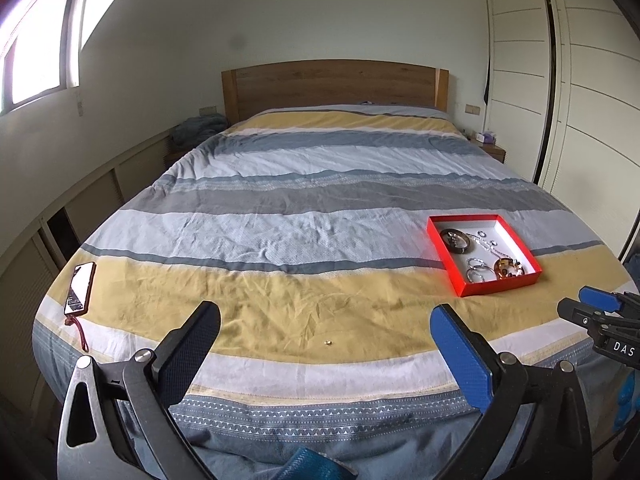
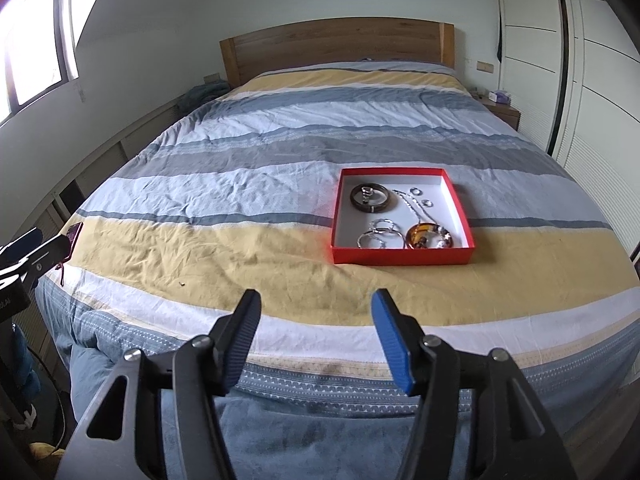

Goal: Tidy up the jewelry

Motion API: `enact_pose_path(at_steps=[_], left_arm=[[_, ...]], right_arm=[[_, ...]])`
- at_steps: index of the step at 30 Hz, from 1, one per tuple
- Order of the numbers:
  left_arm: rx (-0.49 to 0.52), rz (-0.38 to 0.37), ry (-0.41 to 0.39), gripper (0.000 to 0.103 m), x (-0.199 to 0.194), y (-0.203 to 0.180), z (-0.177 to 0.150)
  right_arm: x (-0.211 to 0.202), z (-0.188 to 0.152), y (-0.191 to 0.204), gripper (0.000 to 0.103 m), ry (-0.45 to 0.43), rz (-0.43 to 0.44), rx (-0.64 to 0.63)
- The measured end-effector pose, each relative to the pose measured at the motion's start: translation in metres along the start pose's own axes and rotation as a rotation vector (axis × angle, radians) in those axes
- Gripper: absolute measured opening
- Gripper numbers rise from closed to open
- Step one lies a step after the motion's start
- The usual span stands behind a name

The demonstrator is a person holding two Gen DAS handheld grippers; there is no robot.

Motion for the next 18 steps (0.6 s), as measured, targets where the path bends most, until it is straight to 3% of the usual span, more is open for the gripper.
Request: enact_pose_path(at_steps=[18], left_arm=[[0.042,-0.006,0.034,0.103,0.013,-0.016,-0.011]], right_arm=[[0.001,-0.002,-0.001,0.061,-0.013,-0.024,-0.015]])
Point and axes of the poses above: each gripper's, at about its wrist camera, not at the fingertips, and x roughly the way its jaws point, y to its left, z to its top, the point moved 10 cm from there along x, roughly the way its jaws point, and after that the axes turned 2 degrees about y, right-handed, at the moved point
